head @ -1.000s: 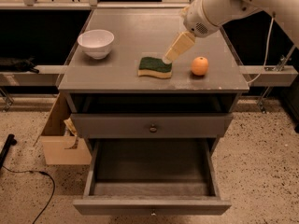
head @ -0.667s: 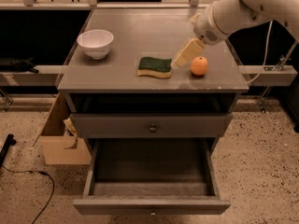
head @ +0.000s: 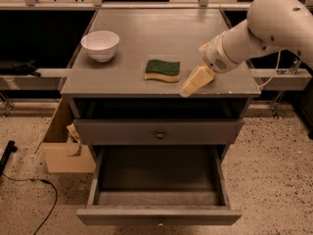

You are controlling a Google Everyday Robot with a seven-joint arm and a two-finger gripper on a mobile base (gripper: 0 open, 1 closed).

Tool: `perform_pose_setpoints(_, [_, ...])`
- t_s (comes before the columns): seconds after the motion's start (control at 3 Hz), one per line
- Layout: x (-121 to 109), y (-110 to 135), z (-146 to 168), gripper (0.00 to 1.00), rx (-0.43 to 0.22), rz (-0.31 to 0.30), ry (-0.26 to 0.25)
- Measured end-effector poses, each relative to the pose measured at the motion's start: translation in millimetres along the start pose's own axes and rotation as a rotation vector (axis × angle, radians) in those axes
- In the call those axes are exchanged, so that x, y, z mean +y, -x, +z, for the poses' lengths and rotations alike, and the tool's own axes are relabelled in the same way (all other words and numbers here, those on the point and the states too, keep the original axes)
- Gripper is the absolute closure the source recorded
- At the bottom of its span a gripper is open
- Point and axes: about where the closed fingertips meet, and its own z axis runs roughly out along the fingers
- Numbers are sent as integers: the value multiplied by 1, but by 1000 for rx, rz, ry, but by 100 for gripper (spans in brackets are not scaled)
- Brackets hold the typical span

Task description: Place sponge into middle drawer

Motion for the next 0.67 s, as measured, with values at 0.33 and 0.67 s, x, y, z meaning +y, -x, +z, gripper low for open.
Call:
perform_pose_setpoints(0.33, [-3,7,-2,0,5,-11,3])
perform_pose_setpoints(0.67, [-18,30,-4,0,26,-49,6])
